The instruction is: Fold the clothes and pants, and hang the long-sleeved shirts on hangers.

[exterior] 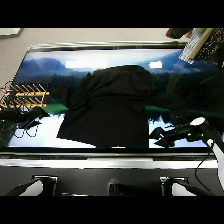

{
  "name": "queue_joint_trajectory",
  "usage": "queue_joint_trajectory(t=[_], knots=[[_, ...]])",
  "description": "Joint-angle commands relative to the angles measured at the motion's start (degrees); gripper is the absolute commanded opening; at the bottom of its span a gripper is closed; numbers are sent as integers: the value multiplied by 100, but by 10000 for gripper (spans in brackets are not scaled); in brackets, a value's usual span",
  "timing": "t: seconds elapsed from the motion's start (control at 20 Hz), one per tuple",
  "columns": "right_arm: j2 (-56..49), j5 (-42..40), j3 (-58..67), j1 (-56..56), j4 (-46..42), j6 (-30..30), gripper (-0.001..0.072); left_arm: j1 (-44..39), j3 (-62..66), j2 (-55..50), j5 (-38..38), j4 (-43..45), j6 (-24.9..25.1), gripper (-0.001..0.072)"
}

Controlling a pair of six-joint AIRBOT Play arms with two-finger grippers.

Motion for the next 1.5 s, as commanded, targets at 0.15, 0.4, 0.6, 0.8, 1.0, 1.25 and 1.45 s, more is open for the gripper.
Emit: queue_joint_trajectory(t=[0.15,0.4,0.6,0.8,1.0,1.25,1.45], knots=[[-317,-684,-391,719,603,-420,396,20,-63,13,-146,-11,52,678],[76,-348,-243,758,649,-245,27,560,-184,-61,-341,-83,798,720],[433,-199,-214,763,634,-66,27,699,-527,-326,114,-240,1624,720],[479,-210,-214,763,643,85,27,579,-745,-678,146,-597,2179,720],[479,-214,-214,763,654,85,27,352,-787,-1095,157,-614,2286,720],[476,-223,-212,763,654,103,27,-33,-787,-1423,186,-616,2284,720],[479,-227,-214,763,697,146,27,-348,-787,-1580,240,-780,2282,720]])
